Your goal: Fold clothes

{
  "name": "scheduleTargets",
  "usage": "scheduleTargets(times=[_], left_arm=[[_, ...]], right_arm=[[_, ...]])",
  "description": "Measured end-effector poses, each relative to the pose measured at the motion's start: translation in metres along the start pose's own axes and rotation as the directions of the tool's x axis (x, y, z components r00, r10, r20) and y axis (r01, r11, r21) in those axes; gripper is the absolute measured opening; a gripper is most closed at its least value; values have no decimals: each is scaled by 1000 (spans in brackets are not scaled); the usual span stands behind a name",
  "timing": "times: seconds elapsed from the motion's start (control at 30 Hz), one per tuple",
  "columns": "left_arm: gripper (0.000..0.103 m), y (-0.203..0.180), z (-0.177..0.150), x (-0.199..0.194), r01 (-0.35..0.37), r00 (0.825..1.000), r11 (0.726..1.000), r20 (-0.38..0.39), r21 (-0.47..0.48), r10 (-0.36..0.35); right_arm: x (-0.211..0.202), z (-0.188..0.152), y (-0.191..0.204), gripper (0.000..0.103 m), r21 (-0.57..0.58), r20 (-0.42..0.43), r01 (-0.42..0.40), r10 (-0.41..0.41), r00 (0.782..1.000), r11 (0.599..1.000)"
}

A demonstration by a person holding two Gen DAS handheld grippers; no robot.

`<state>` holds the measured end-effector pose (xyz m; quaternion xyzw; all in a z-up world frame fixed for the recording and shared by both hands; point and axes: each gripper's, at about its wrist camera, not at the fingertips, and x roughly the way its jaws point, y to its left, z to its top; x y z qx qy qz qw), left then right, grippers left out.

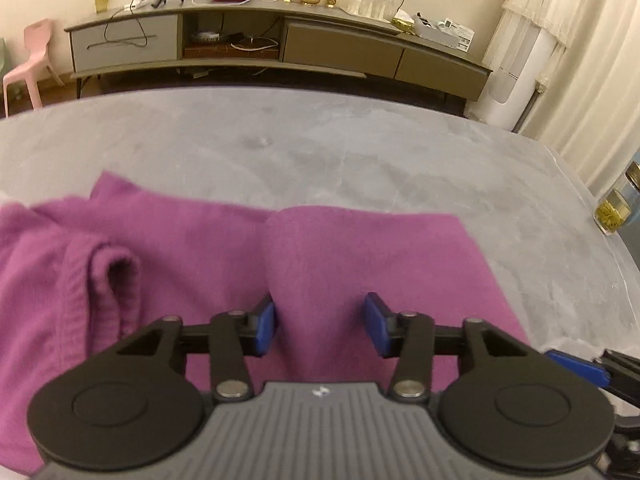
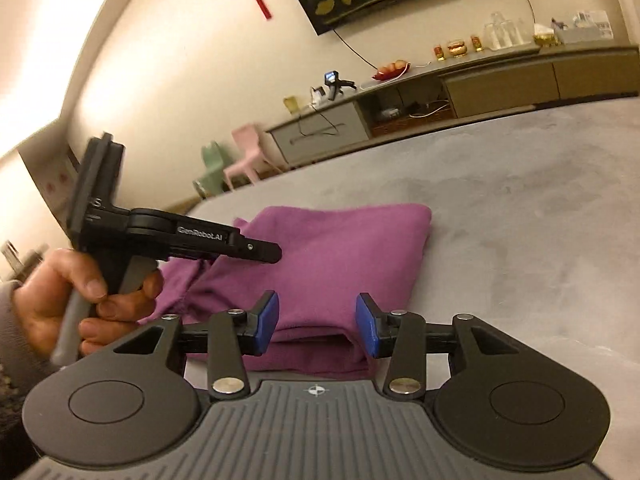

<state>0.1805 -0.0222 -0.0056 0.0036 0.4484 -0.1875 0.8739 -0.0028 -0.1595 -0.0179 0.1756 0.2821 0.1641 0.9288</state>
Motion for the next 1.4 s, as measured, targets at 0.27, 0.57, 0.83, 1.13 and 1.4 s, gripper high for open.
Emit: scheduleTargets(times=[0.27,0.57,0.83,1.13,1.4], left_arm=[[35,12,-11,11,23,999,1000,31,-6,-22],[28,13,-5,19,40,997,999,59,-6,-40],[27,7,-48,-25,39,996,999,82,17,-40],[32,17,-62,-61,13,993,994,117,111,-26],[34,123,-19,-92,-245,953,947,232,208,196]], right_arm=[[36,-9,13,39,-75,-95,116,-123,988,990],[34,-25,36,39,-233,-70,257,-279,958,938],[15,-16,49,39,-193,-1,191,-195,981,962],[22,2,55,42,-158,-58,134,-144,988,978],[65,57,153,69,-453,-81,-52,17,997,890]])
